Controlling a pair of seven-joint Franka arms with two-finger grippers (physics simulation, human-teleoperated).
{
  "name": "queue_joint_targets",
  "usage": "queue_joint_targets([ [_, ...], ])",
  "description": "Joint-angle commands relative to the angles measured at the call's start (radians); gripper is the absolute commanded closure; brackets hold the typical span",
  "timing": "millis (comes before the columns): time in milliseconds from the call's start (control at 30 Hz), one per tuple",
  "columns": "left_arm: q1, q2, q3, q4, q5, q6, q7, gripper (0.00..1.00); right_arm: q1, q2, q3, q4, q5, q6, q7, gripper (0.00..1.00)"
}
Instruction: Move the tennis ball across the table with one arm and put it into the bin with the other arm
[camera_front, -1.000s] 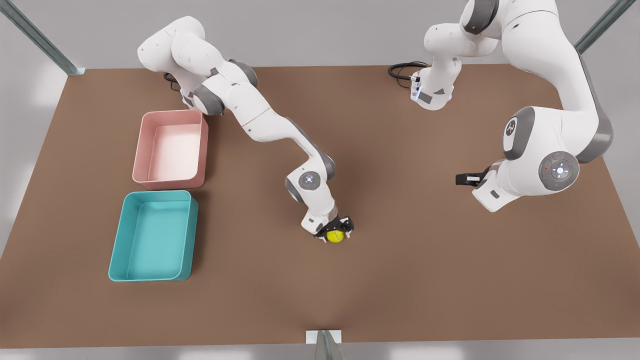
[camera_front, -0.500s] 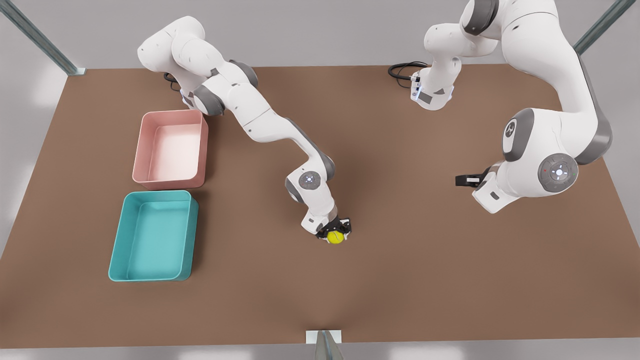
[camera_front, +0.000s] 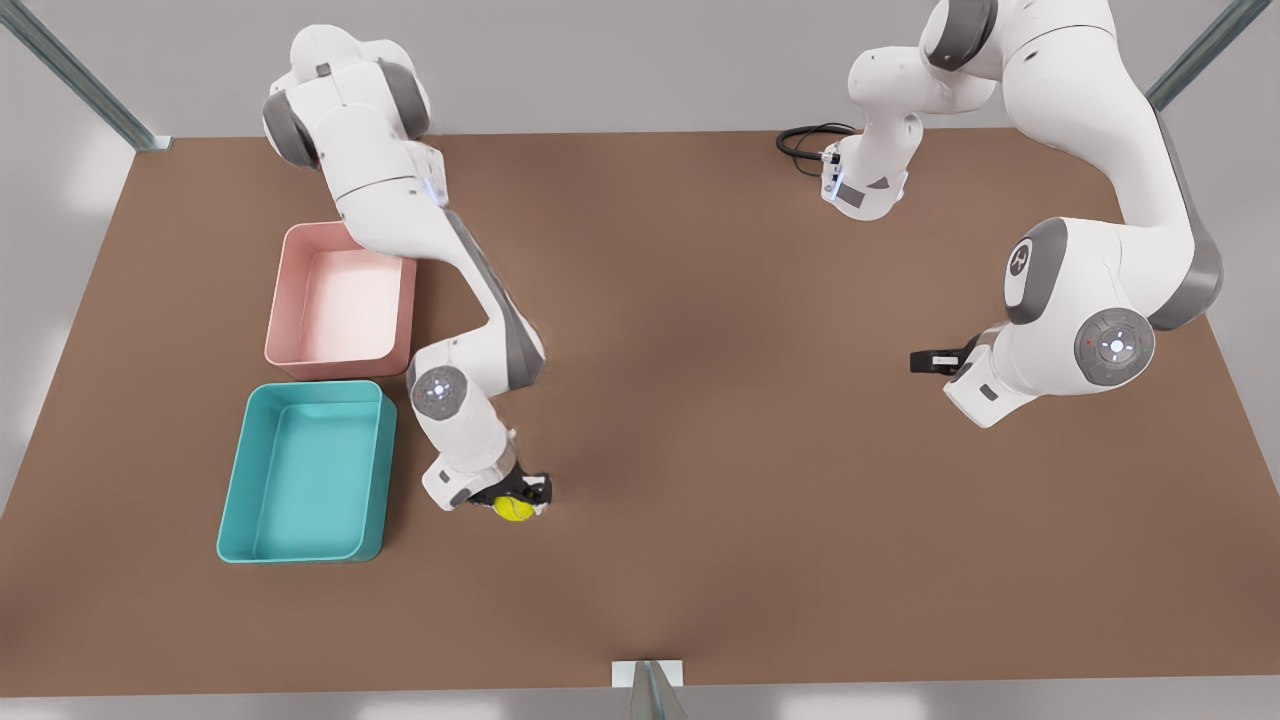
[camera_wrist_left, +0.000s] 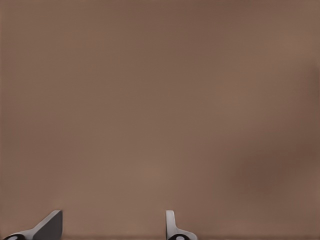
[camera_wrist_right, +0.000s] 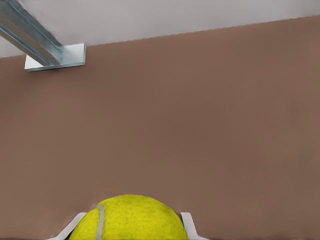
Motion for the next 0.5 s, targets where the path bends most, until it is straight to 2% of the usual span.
queue_joint_targets([
  [0, 0.0, -0.001, -0.001, 0.001, 0.001, 0.0, -0.005, 0.0, -0.06, -0.039, -0.018, -0.044, -0.007, -0.154, -0.731, 0.35],
  [33, 0.0, -0.001, -0.001, 0.0, 0.001, 0.0, -0.005, 0.0, -0.084, -0.042, -0.068, -0.047, -0.006, -0.185, -0.821, 0.35],
  [200, 0.0, 0.003, -0.001, 0.0, 0.001, 0.001, -0.005, 0.0, -0.224, -0.042, -0.104, -0.047, -0.003, -0.225, -1.082, 0.35],
  [333, 0.0, 0.006, -0.001, 0.0, 0.001, 0.0, -0.005, 0.0, -0.276, -0.033, -0.109, -0.047, -0.001, -0.225, -1.131, 0.33],
  [400, 0.0, 0.006, -0.001, 0.0, 0.001, 0.0, -0.005, 0.0, -0.287, -0.025, -0.111, -0.047, 0.0, -0.24, -1.131, 0.0],
  [467, 0.0, 0.006, -0.001, 0.0, 0.001, 0.0, -0.005, 0.0, -0.287, -0.025, -0.111, -0.047, 0.003, -0.245, -1.128, 0.0],
])
